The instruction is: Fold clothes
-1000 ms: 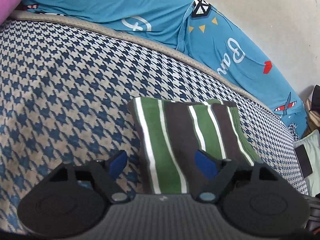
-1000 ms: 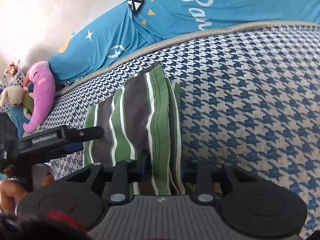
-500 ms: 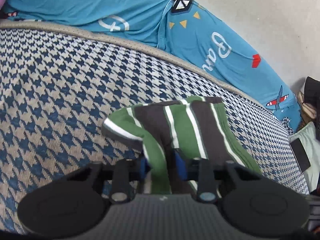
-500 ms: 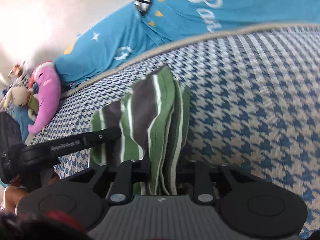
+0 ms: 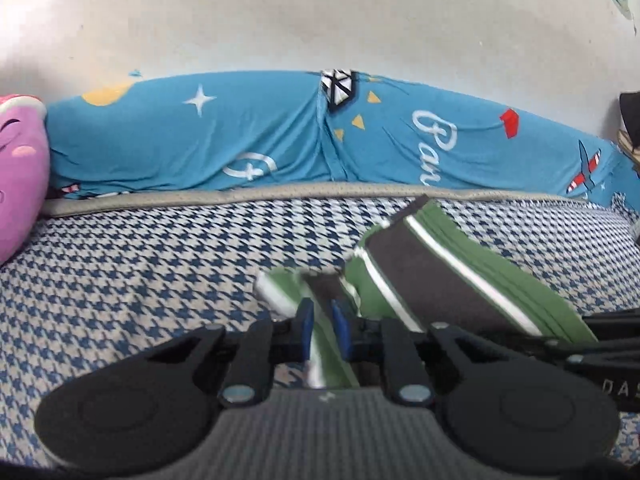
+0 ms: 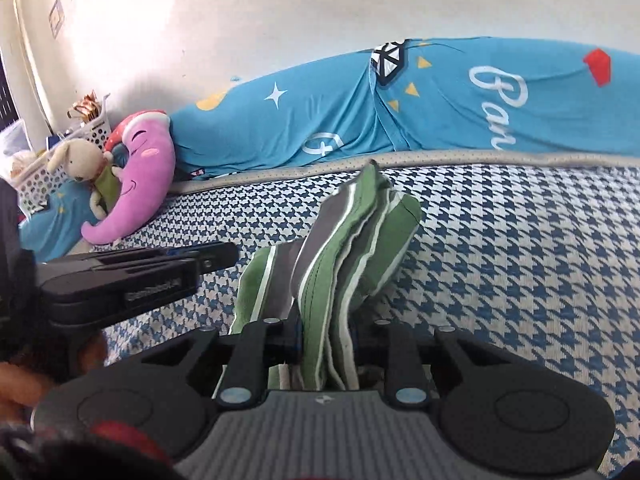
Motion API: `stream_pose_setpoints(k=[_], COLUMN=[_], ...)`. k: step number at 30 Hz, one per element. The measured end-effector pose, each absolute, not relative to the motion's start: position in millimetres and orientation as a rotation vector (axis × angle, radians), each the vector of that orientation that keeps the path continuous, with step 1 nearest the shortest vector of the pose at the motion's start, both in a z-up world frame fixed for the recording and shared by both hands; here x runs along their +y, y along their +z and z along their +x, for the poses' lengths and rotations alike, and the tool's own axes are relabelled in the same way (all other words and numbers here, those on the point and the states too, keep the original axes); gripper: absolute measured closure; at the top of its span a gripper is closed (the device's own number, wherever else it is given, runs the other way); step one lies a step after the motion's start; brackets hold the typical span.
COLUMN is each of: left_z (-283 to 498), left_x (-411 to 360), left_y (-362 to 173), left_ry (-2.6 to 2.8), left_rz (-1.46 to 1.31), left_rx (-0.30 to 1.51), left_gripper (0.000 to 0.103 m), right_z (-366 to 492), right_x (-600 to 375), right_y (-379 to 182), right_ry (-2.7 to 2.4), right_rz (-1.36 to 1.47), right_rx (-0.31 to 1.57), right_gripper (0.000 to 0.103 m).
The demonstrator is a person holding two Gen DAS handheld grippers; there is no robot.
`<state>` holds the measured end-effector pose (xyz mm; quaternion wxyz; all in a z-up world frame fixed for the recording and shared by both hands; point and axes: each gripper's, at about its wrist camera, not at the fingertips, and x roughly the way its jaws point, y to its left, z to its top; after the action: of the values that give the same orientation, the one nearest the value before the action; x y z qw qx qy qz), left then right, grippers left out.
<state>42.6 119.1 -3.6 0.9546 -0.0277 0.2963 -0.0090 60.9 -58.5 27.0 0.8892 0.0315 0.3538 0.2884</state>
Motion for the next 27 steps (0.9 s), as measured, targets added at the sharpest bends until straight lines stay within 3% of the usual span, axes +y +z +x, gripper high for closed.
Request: stream_pose_setpoints(k=[7,10,12,14,15,26,27], left_z=[43.9,49.4,52.9,57.7,60.3,87.8,89.3], left_x=[157.4,168.5,172.1,172.5,172.1,160.5,160.0], left_y=[-14.8,-26.0,-32.5,-38.1,-40.9,-66.4,-66.4], left_ry=[-0.043,-0.061,-0.074,-0.093,-0.104,-0.112,-0.113], left_rz=[-0.291,-0.366,-0.418,-0.456,-0.473,-0.533,-0.532], left_rx=[0.697,0.741,0.751,0.761,0.766,0.816,0.815], left_gripper=[0.088,0.059,0.052,0.029,0.024,0.022,0.018], right_z=[68.5,74.9,79.1,80.9,81.2,92.5,93.3], right_x=[-63.8,-72.2,-77.7,-80.0,-79.8,-88.1,-88.4], right_y=[16.9,9.5,4.8,2.8,2.6,-0.8,-1.0], right_ry=[0.503,0.468,0.449,0.439,0.437,0.431,0.431], right_rz=[0.046,0.072,0.095,0.105,0.105,0.152,0.153], right_rx=[0.789,0.832,0.861,0.873,0.874,0.907,0.908], right_gripper=[0.082,0.082,0.082,0.082,0.082,0.082,0.082])
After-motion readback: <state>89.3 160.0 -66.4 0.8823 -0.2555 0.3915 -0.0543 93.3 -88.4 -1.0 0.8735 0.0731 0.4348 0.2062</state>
